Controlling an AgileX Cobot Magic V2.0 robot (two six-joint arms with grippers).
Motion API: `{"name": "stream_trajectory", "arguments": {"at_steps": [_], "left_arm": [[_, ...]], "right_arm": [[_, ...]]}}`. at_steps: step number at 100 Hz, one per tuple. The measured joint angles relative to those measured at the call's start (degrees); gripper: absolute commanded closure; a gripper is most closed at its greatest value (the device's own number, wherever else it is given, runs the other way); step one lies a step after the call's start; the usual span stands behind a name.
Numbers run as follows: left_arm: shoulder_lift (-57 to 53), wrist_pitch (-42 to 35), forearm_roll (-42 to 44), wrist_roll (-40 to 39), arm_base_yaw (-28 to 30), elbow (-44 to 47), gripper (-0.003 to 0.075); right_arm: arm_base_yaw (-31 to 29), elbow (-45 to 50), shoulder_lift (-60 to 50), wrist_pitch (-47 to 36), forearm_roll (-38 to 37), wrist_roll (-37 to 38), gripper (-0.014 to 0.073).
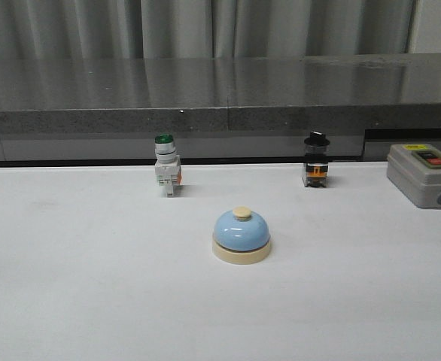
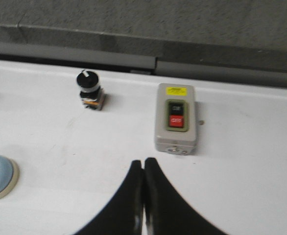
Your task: Place and press bell with both arms
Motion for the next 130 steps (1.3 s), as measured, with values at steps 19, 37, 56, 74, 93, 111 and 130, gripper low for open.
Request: {"name": "stream_trajectory", "arguments": {"at_steps": [19, 37, 56, 74, 93, 111, 130], "left_arm": [[0.0, 0.0, 0.0, 0.0, 0.0, 0.0, 0.0741], [0.0, 0.0, 0.0, 0.0, 0.0, 0.0, 0.0741], [0.0, 0.0, 0.0, 0.0, 0.0, 0.0, 0.0741], [0.0, 0.0, 0.0, 0.0, 0.0, 0.0, 0.0741], [0.0, 0.0, 0.0, 0.0, 0.0, 0.0, 0.0741], [0.0, 0.0, 0.0, 0.0, 0.0, 0.0, 0.0741], [0.0, 0.0, 0.0, 0.0, 0.0, 0.0, 0.0741]], "right_arm": [[7.6, -10.8, 13.2, 6.6, 2.0, 0.0, 0.0654], [14.7, -19.5, 24.3, 11.1, 2.2, 0.0, 0.0654], [20.5, -26.6, 34.0, 14.2, 2.5, 0.0, 0.0654], [23.8, -32.2, 41.5, 16.3, 3.7, 0.0, 0.0654], [25.9, -37.0, 48.1, 18.3, 3.9, 0.0, 0.0654], [26.2, -38.9, 52.2, 19.5, 4.0, 0.0, 0.0654], [26.2, -39.0, 54.9, 19.7, 4.1, 0.0, 0.0654]]}}
